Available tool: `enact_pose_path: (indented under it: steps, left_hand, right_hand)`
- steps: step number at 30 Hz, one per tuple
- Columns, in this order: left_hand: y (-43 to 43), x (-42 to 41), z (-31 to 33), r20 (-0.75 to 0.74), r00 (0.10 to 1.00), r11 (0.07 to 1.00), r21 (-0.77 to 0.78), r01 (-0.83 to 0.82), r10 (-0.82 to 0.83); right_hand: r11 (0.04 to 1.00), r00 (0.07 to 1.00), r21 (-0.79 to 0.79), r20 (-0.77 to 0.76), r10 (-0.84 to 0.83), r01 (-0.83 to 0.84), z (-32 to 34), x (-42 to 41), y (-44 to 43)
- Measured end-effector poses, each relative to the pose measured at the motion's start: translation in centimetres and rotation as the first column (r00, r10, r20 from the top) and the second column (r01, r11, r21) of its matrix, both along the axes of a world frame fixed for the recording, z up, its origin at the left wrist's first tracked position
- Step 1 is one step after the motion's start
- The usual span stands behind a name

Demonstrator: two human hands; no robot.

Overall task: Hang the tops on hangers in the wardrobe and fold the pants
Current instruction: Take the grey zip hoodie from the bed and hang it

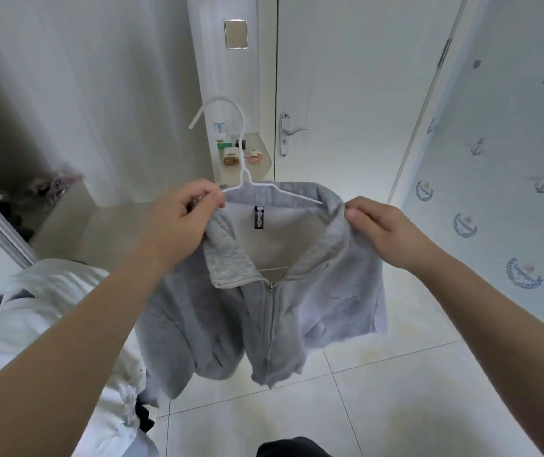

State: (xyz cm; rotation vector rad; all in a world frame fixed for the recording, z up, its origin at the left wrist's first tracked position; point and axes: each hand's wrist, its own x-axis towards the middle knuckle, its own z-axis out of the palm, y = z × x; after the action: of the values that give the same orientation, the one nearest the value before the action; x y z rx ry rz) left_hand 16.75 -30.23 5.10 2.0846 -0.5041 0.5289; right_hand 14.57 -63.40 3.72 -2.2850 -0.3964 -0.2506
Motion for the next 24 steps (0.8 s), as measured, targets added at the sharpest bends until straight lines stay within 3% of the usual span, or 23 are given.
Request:
enact_pose_path:
  steps: [8, 12, 15, 20, 24]
  left_hand:
    - [-1.8, -0.4, -0.2, 0.013, 0.997, 0.983, 0.166, 0.076, -0.079]
    - [-3.1, -0.8, -0.1, -0.051, 0.982, 0.946, 0.263, 0.189, -0.182]
    - [-3.0, -0.8, 0.3, -0.113, 0.969, 0.961, 0.144, 0.236, -0.221]
    - [-3.6, -0.9, 1.5, -0.128, 0.983, 0.990, 0.034, 0.137, -0.131]
    - [-4.3, -1.7, 1.9, -0.177, 0.960, 0.976, -0.064, 0.208, -0.216]
  right_hand:
    - [0.993, 0.994, -0.063, -0.054, 0.092, -0.095, -0.4, -0.9, 1.7]
    - [0.988, 0.988, 0.032, -0.027, 0.151, -0.150, 0.1, -1.3, 4.4]
    - [0.981, 0.993, 0.153, 0.005, 0.122, -0.121, -0.2, -1.6, 5.0]
    - [0.980, 0.988, 0.130, 0.025, 0.149, -0.151, -0.6, -2.0, 5.5]
    - [0.961, 0.981, 0.204, 0.094, 0.168, -0.184, -1.0, -2.6, 6.2]
